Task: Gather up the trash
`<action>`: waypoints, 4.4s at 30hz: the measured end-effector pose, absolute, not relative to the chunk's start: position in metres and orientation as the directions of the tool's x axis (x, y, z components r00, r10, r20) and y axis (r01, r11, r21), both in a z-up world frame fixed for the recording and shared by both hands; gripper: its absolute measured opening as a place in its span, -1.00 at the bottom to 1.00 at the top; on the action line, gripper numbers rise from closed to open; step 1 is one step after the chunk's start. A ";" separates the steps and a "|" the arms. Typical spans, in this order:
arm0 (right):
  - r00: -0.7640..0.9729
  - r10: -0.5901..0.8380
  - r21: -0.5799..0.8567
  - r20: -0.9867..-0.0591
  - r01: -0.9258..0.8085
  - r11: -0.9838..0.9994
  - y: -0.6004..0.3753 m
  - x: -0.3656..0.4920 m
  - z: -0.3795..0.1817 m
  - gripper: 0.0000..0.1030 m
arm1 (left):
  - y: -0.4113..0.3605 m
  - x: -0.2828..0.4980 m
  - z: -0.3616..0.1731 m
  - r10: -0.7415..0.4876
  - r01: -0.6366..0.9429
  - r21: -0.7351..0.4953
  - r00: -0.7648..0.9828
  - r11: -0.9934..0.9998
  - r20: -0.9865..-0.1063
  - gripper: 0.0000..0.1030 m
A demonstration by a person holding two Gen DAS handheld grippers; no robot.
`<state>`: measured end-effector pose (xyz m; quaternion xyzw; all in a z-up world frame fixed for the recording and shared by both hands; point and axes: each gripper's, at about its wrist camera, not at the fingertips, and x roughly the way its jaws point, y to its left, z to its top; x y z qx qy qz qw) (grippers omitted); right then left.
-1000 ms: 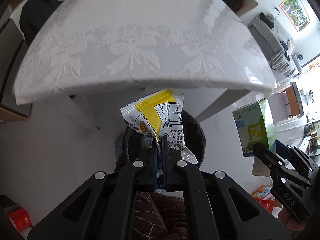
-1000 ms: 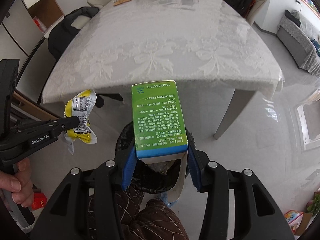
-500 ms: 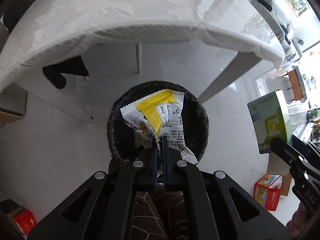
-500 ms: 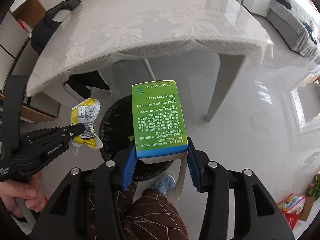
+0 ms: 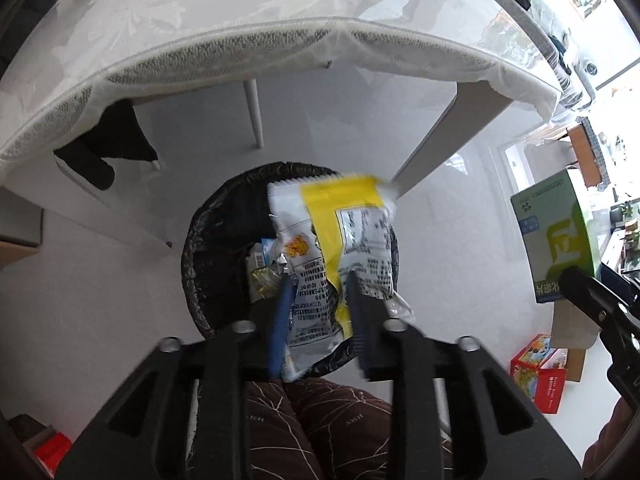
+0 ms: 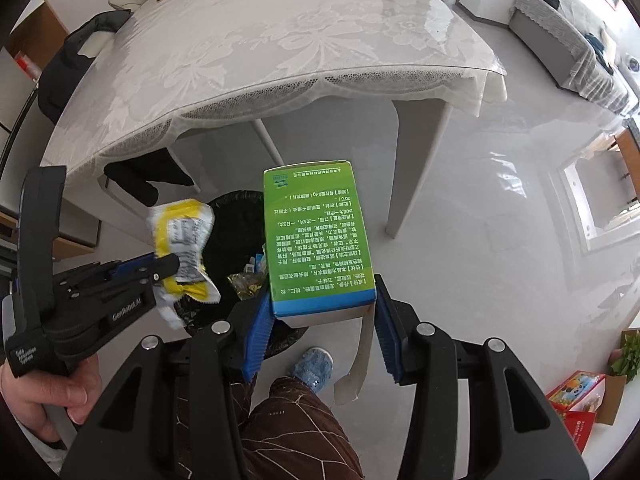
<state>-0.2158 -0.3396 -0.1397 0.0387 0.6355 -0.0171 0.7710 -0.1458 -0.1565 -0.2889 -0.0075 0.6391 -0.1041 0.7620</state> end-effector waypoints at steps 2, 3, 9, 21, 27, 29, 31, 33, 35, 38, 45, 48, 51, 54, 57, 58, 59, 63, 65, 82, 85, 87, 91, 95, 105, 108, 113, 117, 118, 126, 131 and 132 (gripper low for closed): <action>0.191 0.029 0.044 -0.981 0.077 0.996 -0.339 -0.212 -0.142 -0.14 | -0.153 -0.145 -0.285 -0.165 0.142 -0.140 0.180 0.980 -0.970 -0.04; 0.190 0.032 0.047 -0.981 0.077 0.996 -0.339 -0.210 -0.143 -0.14 | -0.151 -0.145 -0.282 -0.163 0.141 -0.137 0.191 0.980 -0.968 0.03; 0.176 0.048 0.061 -0.983 0.067 0.996 -0.324 -0.198 -0.157 -0.14 | -0.133 -0.142 -0.272 -0.144 0.120 -0.117 0.249 0.986 -0.958 0.46; 0.128 0.066 0.069 -0.990 0.019 0.997 -0.270 -0.175 -0.190 -0.13 | -0.082 -0.142 -0.259 -0.133 0.038 -0.127 0.270 0.991 -0.954 0.88; 0.102 0.077 0.077 -0.992 -0.003 0.997 -0.246 -0.165 -0.203 -0.13 | -0.059 -0.139 -0.259 -0.111 -0.009 -0.118 0.271 0.993 -0.956 0.88; 0.097 0.082 0.081 -0.992 -0.013 0.997 -0.239 -0.162 -0.206 -0.13 | -0.054 -0.139 -0.258 -0.106 -0.026 -0.117 0.269 0.993 -0.957 0.88; 0.092 0.088 0.086 -0.992 -0.030 0.996 -0.231 -0.160 -0.209 -0.13 | -0.049 -0.138 -0.259 -0.097 -0.035 -0.111 0.265 0.993 -0.959 0.88; 0.093 0.093 0.089 -0.991 -0.045 0.995 -0.223 -0.156 -0.210 -0.13 | -0.045 -0.137 -0.260 -0.085 -0.043 -0.100 0.263 0.994 -0.961 0.88; 0.089 0.099 0.094 -0.991 -0.059 0.994 -0.217 -0.153 -0.210 -0.13 | -0.041 -0.136 -0.262 -0.077 -0.052 -0.093 0.257 0.994 -0.963 0.88; 0.089 0.104 0.097 -0.991 -0.078 0.992 -0.211 -0.151 -0.209 -0.11 | -0.037 -0.134 -0.266 -0.074 -0.064 -0.092 0.248 0.994 -0.966 0.88; 0.107 0.078 0.069 -0.991 -0.080 0.994 -0.220 -0.144 -0.199 0.21 | -0.040 -0.128 -0.271 -0.072 -0.056 -0.087 0.237 0.995 -0.969 0.88; 0.123 0.059 0.050 -0.991 -0.071 0.996 -0.228 -0.139 -0.186 0.46 | -0.044 -0.125 -0.266 -0.075 -0.051 -0.090 0.240 0.995 -0.968 0.88; 0.133 0.052 0.045 -0.990 -0.060 0.997 -0.236 -0.138 -0.170 0.63 | -0.049 -0.123 -0.255 -0.083 -0.039 -0.095 0.243 0.995 -0.967 0.88; 0.151 0.022 0.016 -0.988 -0.044 0.999 -0.246 -0.139 -0.144 0.78 | -0.051 -0.121 -0.235 -0.090 -0.035 -0.102 0.247 0.994 -0.965 0.88; 0.171 0.028 0.023 -0.985 -0.032 0.999 -0.255 -0.141 -0.113 0.84 | -0.052 -0.122 -0.207 -0.088 -0.032 -0.100 0.258 0.995 -0.962 0.88; 0.172 0.030 0.026 -0.985 -0.026 0.999 -0.257 -0.142 -0.103 0.84 | -0.052 -0.122 -0.198 -0.087 -0.030 -0.098 0.262 0.995 -0.961 0.88; 0.174 0.035 0.033 -0.984 -0.019 0.999 -0.260 -0.143 -0.088 0.84 | -0.052 -0.123 -0.189 -0.085 -0.027 -0.095 0.266 0.995 -0.960 0.88; 0.201 0.038 0.036 -0.979 -0.017 0.999 -0.265 -0.149 -0.046 0.84 | -0.054 -0.132 -0.143 -0.073 -0.016 -0.081 0.295 0.997 -0.953 0.88; 0.212 0.048 0.044 -0.976 -0.027 0.999 -0.264 -0.152 -0.027 0.84 | -0.052 -0.137 -0.123 -0.074 -0.023 -0.085 0.295 0.996 -0.953 0.88; 0.332 0.045 0.033 -0.942 -0.042 0.999 -0.271 -0.185 0.078 0.84 | -0.055 -0.174 -0.015 -0.042 -0.040 -0.063 0.394 0.997 -0.918 0.88; 0.330 0.052 0.041 -0.943 -0.040 0.998 -0.270 -0.185 0.076 0.84 | -0.057 -0.175 -0.015 -0.036 -0.041 -0.056 0.389 0.998 -0.921 0.88; 0.328 0.052 0.041 -0.943 -0.042 0.998 -0.270 -0.186 0.075 0.84 | -0.058 -0.175 -0.020 -0.048 -0.040 -0.068 0.372 0.997 -0.927 0.88; 0.332 0.053 0.042 -0.942 -0.039 0.998 -0.271 -0.188 0.076 0.84 | -0.060 -0.177 -0.024 -0.050 -0.035 -0.067 0.368 0.997 -0.929 0.88; 0.334 0.054 0.043 -0.941 -0.042 0.998 -0.270 -0.190 0.077 0.84 | -0.060 -0.180 -0.024 -0.047 -0.039 -0.066 0.371 0.997 -0.927 0.88; 0.333 0.055 0.041 -0.941 -0.049 0.998 -0.270 -0.192 0.078 0.84 | -0.063 -0.183 -0.027 -0.052 -0.029 -0.067 0.367 0.997 -0.929 0.88; 0.331 0.056 0.042 -0.942 -0.050 0.998 -0.270 -0.193 0.077 0.85 | -0.063 -0.184 -0.028 -0.049 -0.026 -0.063 0.369 0.998 -0.928 0.88; 0.329 0.056 0.041 -0.943 -0.054 0.998 -0.268 -0.193 0.076 0.84 | -0.063 -0.186 -0.028 -0.045 -0.029 -0.060 0.372 0.998 -0.927 0.88; 0.327 0.055 0.036 -0.943 -0.063 0.997 -0.265 -0.194 0.075 0.84 | -0.063 -0.187 -0.028 -0.045 -0.031 -0.061 0.372 0.998 -0.927 0.88; 0.327 0.054 0.035 -0.943 -0.065 0.997 -0.264 -0.194 0.075 0.84 | -0.063 -0.187 -0.028 -0.045 -0.030 -0.061 0.372 0.998 -0.927 0.88; 0.322 0.055 0.035 -0.945 -0.066 0.997 -0.262 -0.195 0.073 0.84 | -0.063 -0.188 -0.028 -0.045 -0.028 -0.059 0.370 0.998 -0.928 0.88; 0.321 0.054 0.035 -0.945 -0.065 0.997 -0.262 -0.195 0.073 0.84 | -0.063 -0.189 -0.028 -0.043 -0.023 -0.056 0.369 0.998 -0.928 0.88; 0.322 0.054 0.035 -0.945 -0.065 0.997 -0.262 -0.195 0.073 0.84 | -0.063 -0.189 -0.028 -0.043 -0.023 -0.055 0.370 0.998 -0.928 0.88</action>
